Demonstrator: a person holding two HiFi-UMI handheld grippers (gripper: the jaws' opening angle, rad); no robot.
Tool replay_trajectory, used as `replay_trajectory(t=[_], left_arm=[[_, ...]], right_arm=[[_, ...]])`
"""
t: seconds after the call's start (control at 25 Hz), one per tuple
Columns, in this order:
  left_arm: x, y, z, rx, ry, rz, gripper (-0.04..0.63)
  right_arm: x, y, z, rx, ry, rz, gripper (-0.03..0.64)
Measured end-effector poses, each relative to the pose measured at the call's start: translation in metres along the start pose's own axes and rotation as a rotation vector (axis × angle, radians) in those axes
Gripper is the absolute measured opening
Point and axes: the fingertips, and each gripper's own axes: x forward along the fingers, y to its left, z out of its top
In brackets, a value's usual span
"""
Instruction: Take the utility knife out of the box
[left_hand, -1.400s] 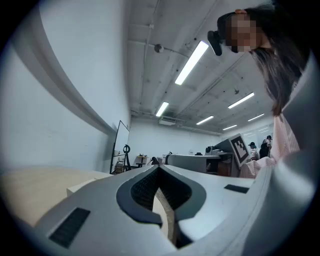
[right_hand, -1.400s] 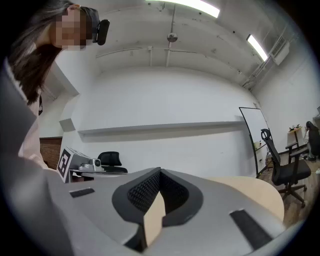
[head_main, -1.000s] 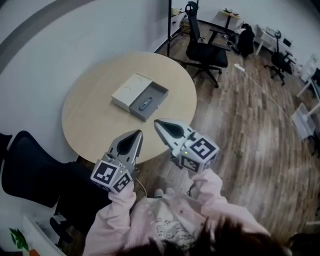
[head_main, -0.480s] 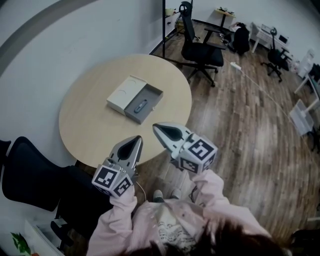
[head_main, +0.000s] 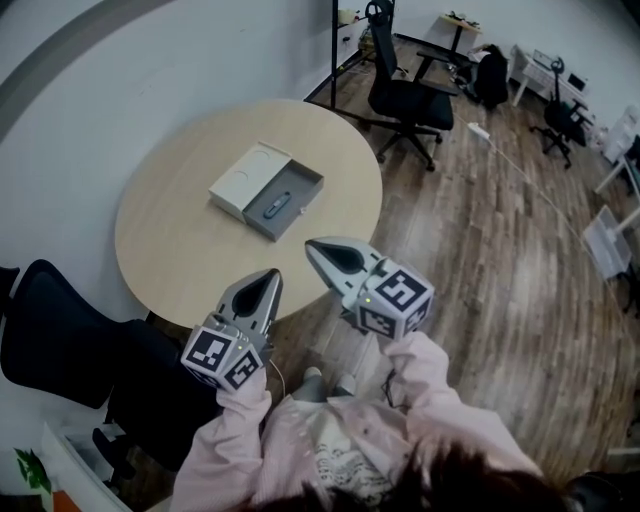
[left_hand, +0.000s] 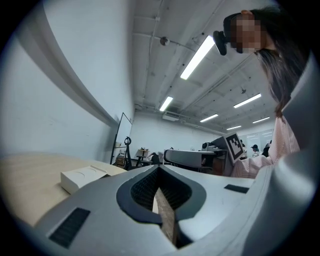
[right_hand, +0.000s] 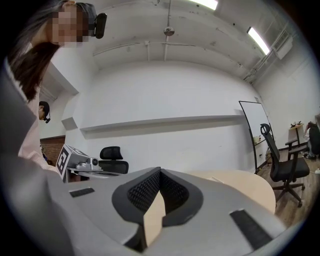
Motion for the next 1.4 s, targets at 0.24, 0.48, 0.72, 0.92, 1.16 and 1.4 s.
replay_trajectory(t=[0.24, 0.48, 0.72, 0.92, 1.16, 1.4], left_arm=[[0.012, 0.017, -0.005, -0.012, 0.014, 0.008, 0.008], [0.031, 0.043, -0.001, -0.020, 0.003, 0.020, 0.006], [0.052, 0.070, -0.002, -0.031, 0.002, 0.014, 0.007], [0.070, 0.086, -0.004, -0.041, 0.003, 0.004, 0.006], [0.084, 0.103, -0.008, -0.055, 0.007, 0.002, 0.006], [0.094, 0.106, -0.018, -0.058, 0.024, -0.016, 0.007]], right_arm=[[0.019, -0.015, -0.005, 0.020, 0.008, -0.002, -0.003], [0.039, -0.036, -0.009, 0.012, 0.027, 0.011, -0.003], [0.062, -0.057, -0.016, 0.026, 0.041, 0.007, -0.003], [0.077, -0.076, -0.017, 0.025, 0.044, 0.003, -0.003], [0.090, -0.089, -0.022, 0.034, 0.058, -0.001, -0.003], [0.095, -0.099, -0.030, 0.077, 0.043, -0.015, -0.003]])
